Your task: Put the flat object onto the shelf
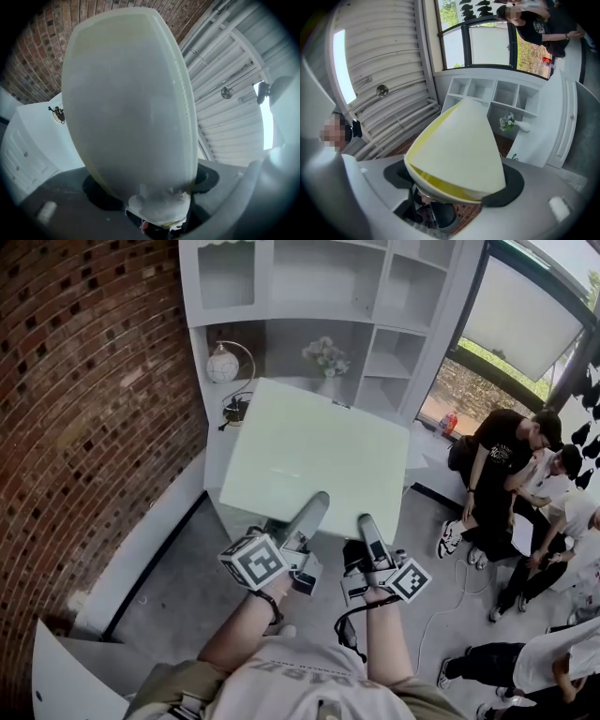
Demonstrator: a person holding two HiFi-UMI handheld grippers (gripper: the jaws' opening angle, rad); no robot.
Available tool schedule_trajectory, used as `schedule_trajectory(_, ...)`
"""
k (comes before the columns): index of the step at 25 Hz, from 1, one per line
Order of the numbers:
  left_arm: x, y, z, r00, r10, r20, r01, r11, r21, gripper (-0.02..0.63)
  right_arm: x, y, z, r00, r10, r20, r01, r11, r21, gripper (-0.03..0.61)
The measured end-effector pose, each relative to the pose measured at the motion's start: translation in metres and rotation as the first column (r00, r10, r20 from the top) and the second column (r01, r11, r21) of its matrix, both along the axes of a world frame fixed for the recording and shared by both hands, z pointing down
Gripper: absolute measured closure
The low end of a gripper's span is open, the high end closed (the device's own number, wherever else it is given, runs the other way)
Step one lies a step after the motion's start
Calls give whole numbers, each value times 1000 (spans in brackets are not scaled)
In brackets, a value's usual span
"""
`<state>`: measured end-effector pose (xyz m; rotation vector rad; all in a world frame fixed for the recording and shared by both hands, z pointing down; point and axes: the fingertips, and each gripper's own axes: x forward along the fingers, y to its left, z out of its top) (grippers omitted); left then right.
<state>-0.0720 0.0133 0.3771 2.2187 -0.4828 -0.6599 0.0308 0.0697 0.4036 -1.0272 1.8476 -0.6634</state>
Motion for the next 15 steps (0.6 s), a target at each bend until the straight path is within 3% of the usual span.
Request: schedule_trajectory(15, 42, -103, -15, 1000, -21, -5, 21, 1000, 23, 229, 45, -110, -22, 998, -50, -29, 50, 999, -7, 175)
